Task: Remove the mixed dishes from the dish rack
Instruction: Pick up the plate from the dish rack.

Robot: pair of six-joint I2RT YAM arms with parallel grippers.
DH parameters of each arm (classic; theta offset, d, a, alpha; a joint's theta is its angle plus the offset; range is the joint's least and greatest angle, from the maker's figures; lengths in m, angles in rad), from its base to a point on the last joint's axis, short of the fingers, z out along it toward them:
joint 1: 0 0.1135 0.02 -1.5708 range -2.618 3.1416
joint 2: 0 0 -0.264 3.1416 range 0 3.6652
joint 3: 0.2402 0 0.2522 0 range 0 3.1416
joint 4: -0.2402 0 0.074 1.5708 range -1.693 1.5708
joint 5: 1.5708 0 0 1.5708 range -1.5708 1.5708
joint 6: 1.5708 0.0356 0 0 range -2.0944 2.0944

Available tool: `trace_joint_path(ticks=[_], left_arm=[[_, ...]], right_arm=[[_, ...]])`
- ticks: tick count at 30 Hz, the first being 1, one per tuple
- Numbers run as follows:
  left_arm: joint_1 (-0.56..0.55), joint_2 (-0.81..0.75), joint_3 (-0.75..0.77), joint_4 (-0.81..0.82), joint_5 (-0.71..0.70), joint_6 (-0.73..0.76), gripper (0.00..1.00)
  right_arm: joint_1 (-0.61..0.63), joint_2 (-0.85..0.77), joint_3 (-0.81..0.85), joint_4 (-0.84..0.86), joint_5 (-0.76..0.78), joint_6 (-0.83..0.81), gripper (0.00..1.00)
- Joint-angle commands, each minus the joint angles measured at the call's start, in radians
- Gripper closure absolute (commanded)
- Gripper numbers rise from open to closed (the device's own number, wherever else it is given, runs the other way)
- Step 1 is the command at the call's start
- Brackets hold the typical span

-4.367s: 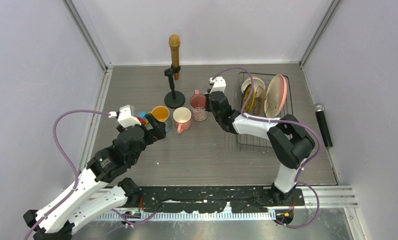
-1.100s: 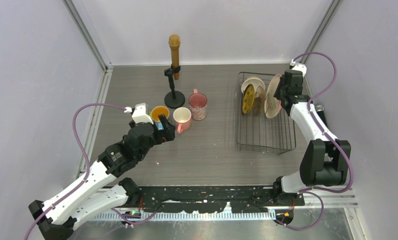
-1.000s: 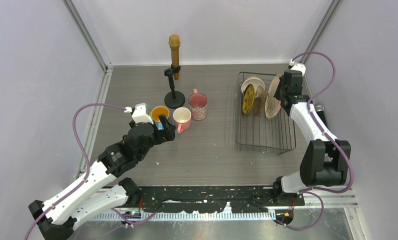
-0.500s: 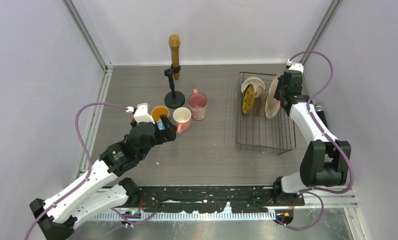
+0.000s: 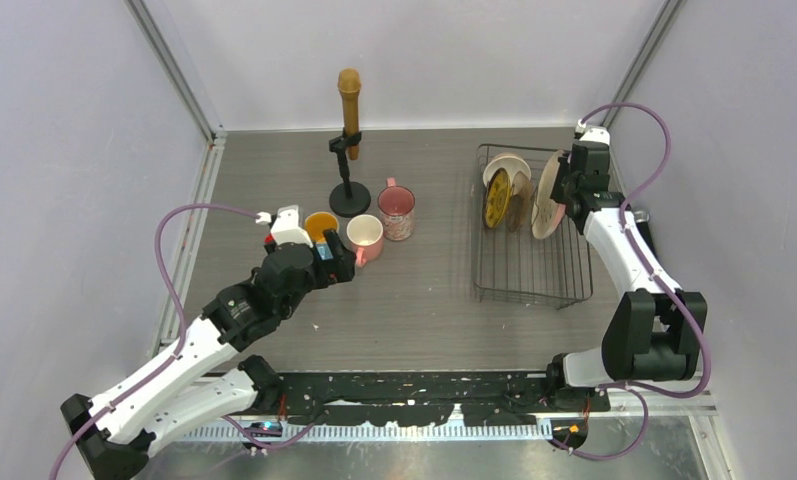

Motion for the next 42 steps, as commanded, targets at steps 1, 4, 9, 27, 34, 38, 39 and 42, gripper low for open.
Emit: trace_joint_path(ticks=[1, 4, 9, 27, 34, 38, 39, 42], left_arm=[[0.002, 0.009, 0.003, 0.048, 0.002, 0.020, 0.01], [0.002, 0.014, 0.004, 0.048, 0.003, 0.020, 0.01], [0.002, 0.019, 0.006, 0.048, 0.001, 0.023, 0.01], [0.002, 0.034, 0.009, 0.049, 0.005, 0.026, 0.01], [0.002, 0.044, 0.007, 0.054, 0.009, 0.026, 0.01], [0.002, 0.049, 0.007, 0.057, 0.015, 0.026, 0.01], [0.002, 0.049, 0.007, 0.056, 0.015, 0.026, 0.01], [0.002, 0.049, 0.011, 0.053, 0.015, 0.025, 0.01]], right_arm=[[0.001, -0.084, 0.076, 0.089, -0.020, -0.029, 1.00], [0.002, -0.087, 0.084, 0.085, -0.028, -0.039, 1.00], [0.001, -0.099, 0.092, 0.095, -0.045, -0.045, 1.00], [0.002, -0.109, 0.141, 0.110, -0.023, -0.090, 1.00], [0.001, -0.163, 0.163, 0.097, 0.012, -0.097, 1.00], [0.002, -0.216, 0.152, 0.114, 0.023, -0.076, 1.00], [0.001, -0.233, 0.148, 0.115, 0.023, -0.060, 1.00], [0.002, -0.274, 0.141, 0.114, -0.011, -0.020, 1.00]])
